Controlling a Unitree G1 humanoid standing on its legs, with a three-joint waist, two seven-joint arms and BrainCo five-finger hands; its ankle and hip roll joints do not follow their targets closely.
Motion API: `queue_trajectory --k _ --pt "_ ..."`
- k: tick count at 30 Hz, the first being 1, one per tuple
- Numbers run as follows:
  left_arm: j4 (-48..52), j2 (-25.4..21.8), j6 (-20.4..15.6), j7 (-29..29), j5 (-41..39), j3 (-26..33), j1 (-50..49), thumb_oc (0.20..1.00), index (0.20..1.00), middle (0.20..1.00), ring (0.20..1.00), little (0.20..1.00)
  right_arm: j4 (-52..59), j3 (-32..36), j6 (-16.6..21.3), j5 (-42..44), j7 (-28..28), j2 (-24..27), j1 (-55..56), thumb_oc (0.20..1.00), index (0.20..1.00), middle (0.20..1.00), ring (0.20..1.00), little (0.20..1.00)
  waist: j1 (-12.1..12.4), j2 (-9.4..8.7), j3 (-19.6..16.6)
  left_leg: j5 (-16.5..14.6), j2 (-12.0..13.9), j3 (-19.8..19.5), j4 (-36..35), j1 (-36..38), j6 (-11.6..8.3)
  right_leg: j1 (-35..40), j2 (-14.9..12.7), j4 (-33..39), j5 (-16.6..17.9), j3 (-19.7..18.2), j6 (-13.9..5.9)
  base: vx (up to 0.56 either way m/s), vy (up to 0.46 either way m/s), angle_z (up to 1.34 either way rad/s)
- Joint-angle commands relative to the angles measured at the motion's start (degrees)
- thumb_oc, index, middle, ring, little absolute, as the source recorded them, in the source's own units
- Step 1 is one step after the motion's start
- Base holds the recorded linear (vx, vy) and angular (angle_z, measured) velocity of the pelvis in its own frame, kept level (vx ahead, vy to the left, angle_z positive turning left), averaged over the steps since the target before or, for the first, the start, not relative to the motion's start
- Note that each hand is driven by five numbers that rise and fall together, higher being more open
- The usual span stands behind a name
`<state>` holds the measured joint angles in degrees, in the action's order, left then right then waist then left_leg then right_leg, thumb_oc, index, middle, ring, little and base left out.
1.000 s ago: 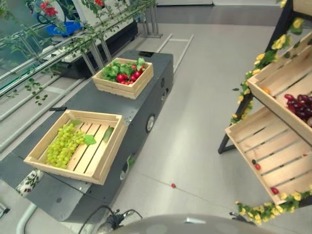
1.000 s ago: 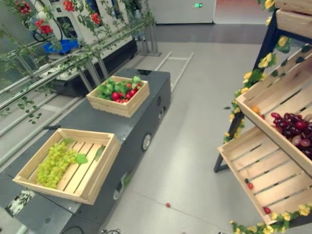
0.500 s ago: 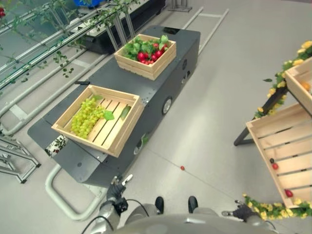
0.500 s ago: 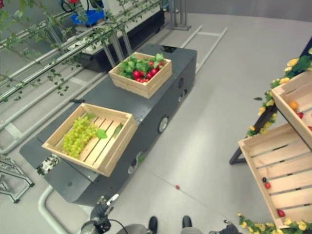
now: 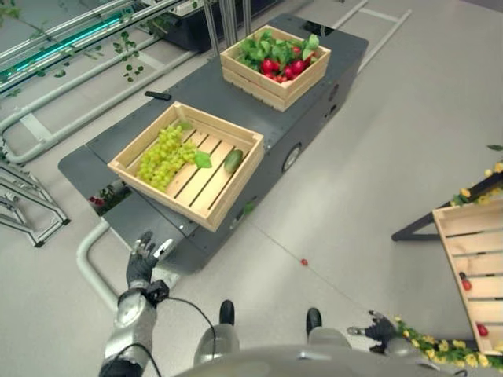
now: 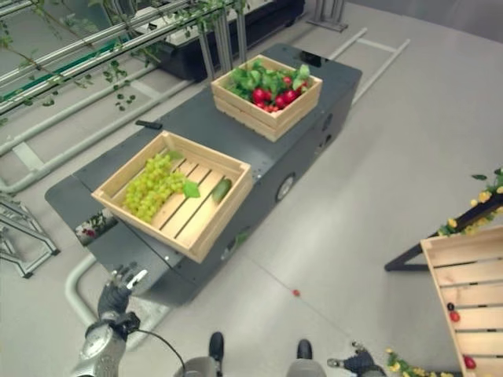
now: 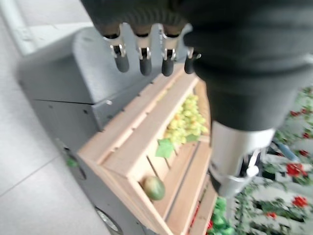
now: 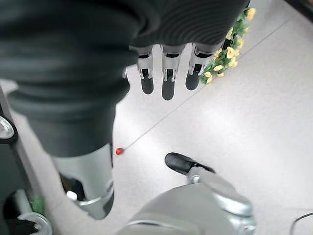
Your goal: Pick up the fruits from the basket on one side to the basket on the other side
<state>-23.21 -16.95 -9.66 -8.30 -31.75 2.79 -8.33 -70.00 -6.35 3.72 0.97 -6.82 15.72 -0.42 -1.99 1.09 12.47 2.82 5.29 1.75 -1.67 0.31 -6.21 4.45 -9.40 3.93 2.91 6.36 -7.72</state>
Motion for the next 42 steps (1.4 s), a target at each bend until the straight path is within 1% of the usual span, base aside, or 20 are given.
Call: queue_trajectory --k 1,3,6,7,8,10,15,20,24,25,26,28,30,31,34,36,37,39,40,42 --pt "7.0 -2.1 -2.4 -0.3 5.1 -0.4 1.3 1.0 1.0 1.0 1.0 1.0 0.8 -1.2 0.2 3.0 -0.6 0.4 0.2 1.0 1.0 1.0 1.0 1.0 -0.3 -0.68 -4.0 -4.5 -2.0 1.9 3.6 -6.0 2.66 -9.4 -3.8 -8.4 -1.1 -4.3 -3.13 0.01 0.333 -0.33" --pt "7.9 -3.2 -2.2 -0.1 6.5 -0.8 1.9 1.0 1.0 1.0 1.0 1.0 1.1 -1.0 0.3 3.7 -0.7 0.0 0.1 1.0 1.0 1.0 1.0 1.0 -0.5 -0.74 -3.9 -4.3 -2.7 2.0 2.8 -6.1 3.22 -11.6 -3.9 -10.8 -1.1 -5.6 -3.24 0.01 0.319 -0.27" --pt "8.6 -5.3 -1.7 0.4 8.5 -1.0 3.0 1.0 1.0 1.0 1.0 1.0 1.1 -1.1 0.2 4.2 -0.6 -0.4 -0.7 1.0 1.0 1.0 1.0 1.0 -0.9 -0.24 -1.9 -4.2 -3.3 3.9 0.6 -4.1 4.48 -20.5 -5.2 -20.6 3.5 -4.0 -3.31 0.0 0.328 -0.31" --pt "8.1 -5.8 -1.4 1.0 9.1 -1.6 3.6 1.0 1.0 1.0 1.0 1.0 1.1 -1.0 0.5 4.9 -0.4 -0.7 -0.6 1.0 1.0 1.0 1.0 1.0 -1.5 0.22 -1.4 -4.0 -3.4 3.8 -0.6 -2.9 4.6 -21.8 -2.2 -23.8 1.9 -4.2 -3.0 0.11 0.306 -0.68" --pt "8.2 -6.5 -1.1 2.1 10.6 -2.9 4.9 1.0 1.0 1.0 1.0 1.0 0.4 -0.8 0.9 6.3 -0.2 -1.0 0.6 1.0 1.0 1.0 1.0 1.0 -3.8 0.59 -1.7 -4.2 -4.9 2.4 -2.1 -1.3 5.19 -24.2 6.5 -22.8 -1.8 -7.6 -1.37 0.1 0.304 -0.51" --pt "8.3 -6.6 -1.1 2.6 11.5 -3.5 5.8 1.0 1.0 1.0 1.0 1.0 -0.5 -0.6 1.0 6.9 -0.1 -1.2 1.2 1.0 1.0 1.0 1.0 1.0 -4.7 0.34 -2.1 -4.2 -6.0 2.1 -2.5 -0.8 5.39 -24.2 9.0 -19.5 -1.9 -7.7 -0.44 0.17 0.189 0.0" --pt "7.7 -7.6 -0.6 3.1 12.1 -4.0 7.2 1.0 1.0 1.0 1.0 1.0 -2.3 -0.2 0.3 6.3 0.5 -1.9 2.9 1.0 1.0 1.0 1.0 1.0 -5.7 -1.83 -2.7 -7.9 -10.1 3.4 -2.3 2.0 6.99 -23.3 9.4 -7.3 2.9 2.2 0.51 0.22 0.096 0.26" --pt "8.5 -5.1 -0.2 4.1 11.9 -4.1 5.6 1.0 1.0 1.0 1.0 1.0 -2.7 0.5 0.0 6.2 0.8 -0.4 3.4 1.0 1.0 1.0 1.0 1.0 -5.7 -0.16 -5.3 -13.3 -11.5 3.2 3.1 4.2 7.93 -18.9 8.4 -5.6 2.6 2.0 2.32 0.3 0.052 -0.24" --pt "8.4 -4.5 -0.1 4.4 11.5 -3.7 5.5 1.0 1.0 1.0 1.0 1.0 -2.3 0.9 0.2 6.6 1.1 0.3 3.8 1.0 1.0 1.0 1.0 1.0 -5.6 0.24 -6.7 -15.4 -11.0 5.5 14.9 2.4 6.65 -13.2 9.7 -3.0 1.0 -0.3 3.9 0.27 -0.066 -0.32" --pt "8.7 -4.3 -0.1 4.2 10.7 -3.2 5.4 1.0 1.0 1.0 1.0 1.0 -2.1 0.8 0.3 6.3 1.5 1.2 3.6 1.0 1.0 1.0 1.0 1.0 -5.0 0.48 -5.9 -12.4 -10.2 5.4 28.4 -1.4 4.11 -10.2 10.2 -1.7 0.2 -1.4 5.09 0.1 -0.095 -0.38" --pt "8.7 -4.3 -0.1 4.2 10.8 -3.2 5.4 1.0 1.0 1.0 1.0 1.0 -2.1 0.8 0.3 6.3 1.5 1.1 3.5 1.0 1.0 1.0 1.0 1.0 -5.2 0.18 -6.1 -12.0 -10.4 5.3 28.5 -1.9 4.09 -10.6 9.9 -1.7 0.4 -1.3 5.11 0.15 -0.125 -0.33" --pt "8.9 -4.5 0.0 4.0 10.3 -2.8 6.0 1.0 1.0 1.0 1.0 1.0 -1.9 0.4 0.1 5.7 1.4 2.0 3.2 1.0 1.0 1.0 1.0 1.0 -4.3 0.1 -4.6 -8.2 -9.7 5.3 42.1 -7.4 0.99 -7.3 9.7 -0.1 -0.1 -1.7 6.36 0.09 -0.112 -0.42" --pt "8.4 -4.2 0.1 3.6 10.2 -2.8 6.5 1.0 1.0 1.0 1.0 1.0 -2.0 0.3 -0.1 5.2 1.3 3.4 2.6 1.0 1.0 1.0 1.0 1.0 -3.6 0.09 -3.4 -7.8 -10.8 3.7 47.4 -11.5 1.17 -5.5 9.4 0.4 -0.6 -3.2 7.02 0.1 -0.022 -0.28" --pt "7.9 -4.3 0.2 2.7 10.2 -2.0 6.4 1.0 1.0 1.0 1.0 1.0 -2.4 0.5 -0.5 4.7 1.0 4.4 1.9 1.0 1.0 1.0 1.0 1.0 -3.3 0.77 -2.4 -7.4 -10.1 0.2 44.8 -14.0 2.0 -4.1 9.1 0.6 -1.2 -5.4 6.72 0.1 0.084 -0.32" --pt "7.8 -5.0 0.2 2.1 10.3 -1.6 6.6 1.0 1.0 1.0 1.0 1.0 -2.7 0.5 -0.6 4.3 0.6 4.8 1.5 1.0 1.0 1.0 1.0 1.0 -2.8 0.9 -1.8 -6.7 -6.8 -1.5 38.8 -14.7 1.99 -3.0 8.5 0.7 -1.7 -7.5 6.11 0.13 0.103 -0.55" --pt "7.4 -6.8 0.0 1.1 10.8 -0.8 7.1 1.0 1.0 1.0 1.0 1.0 -2.7 0.4 -0.5 4.1 0.2 5.3 0.8 1.0 1.0 1.0 1.0 1.0 -2.2 1.41 -1.2 -6.0 -3.2 -3.9 24.8 -14.0 1.94 -3.1 8.5 0.5 -2.4 -9.3 5.1 0.18 0.181 -0.35" --pt "7.0 -8.3 -0.4 0.4 10.6 -0.4 6.8 1.0 1.0 1.0 1.0 1.0 -3.1 0.0 -0.3 3.8 0.2 6.2 -0.2 1.0 1.0 1.0 1.0 1.0 -1.1 4.04 -0.3 0.6 -0.6 -9.0 10.1 -13.2 0.39 -2.9 10.4 0.2 -3.5 -11.6 4.81 0.2 0.2 -0.62" --pt "6.6 -9.0 -0.8 -0.1 11.0 -0.4 7.0 1.0 1.0 1.0 1.0 1.0 -3.1 0.3 -0.1 3.7 0.2 6.8 -0.1 1.0 1.0 1.0 1.0 1.0 -1.2 4.8 0.1 3.2 0.4 -8.0 6.4 -12.8 -0.53 -2.2 10.3 0.1 -4.2 -11.9 4.74 0.11 0.166 -0.62" --pt "6.4 -10.3 -0.7 0.5 11.0 -0.5 7.1 1.0 1.0 1.0 1.0 1.0 -2.8 0.3 0.7 3.5 0.1 7.1 -0.2 1.0 1.0 1.0 1.0 1.0 -2.5 5.6 0.3 -1.3 0.1 -4.5 7.6 -9.4 -0.21 -3.4 9.7 -1.5 -4.6 -11.9 4.13 -0.01 0.178 -0.54" --pt "6.6 -10.9 -0.6 0.7 10.5 -0.6 8.3 1.0 1.0 1.0 1.0 1.0 -2.8 -0.2 0.6 3.8 -0.1 7.1 -1.8 1.0 1.0 1.0 1.0 1.0 -2.0 5.84 0.6 -2.0 -0.4 -5.1 5.8 -8.1 -0.1 -4.4 9.6 -1.4 -4.3 -11.9 4.18 -0.06 0.124 -0.84"
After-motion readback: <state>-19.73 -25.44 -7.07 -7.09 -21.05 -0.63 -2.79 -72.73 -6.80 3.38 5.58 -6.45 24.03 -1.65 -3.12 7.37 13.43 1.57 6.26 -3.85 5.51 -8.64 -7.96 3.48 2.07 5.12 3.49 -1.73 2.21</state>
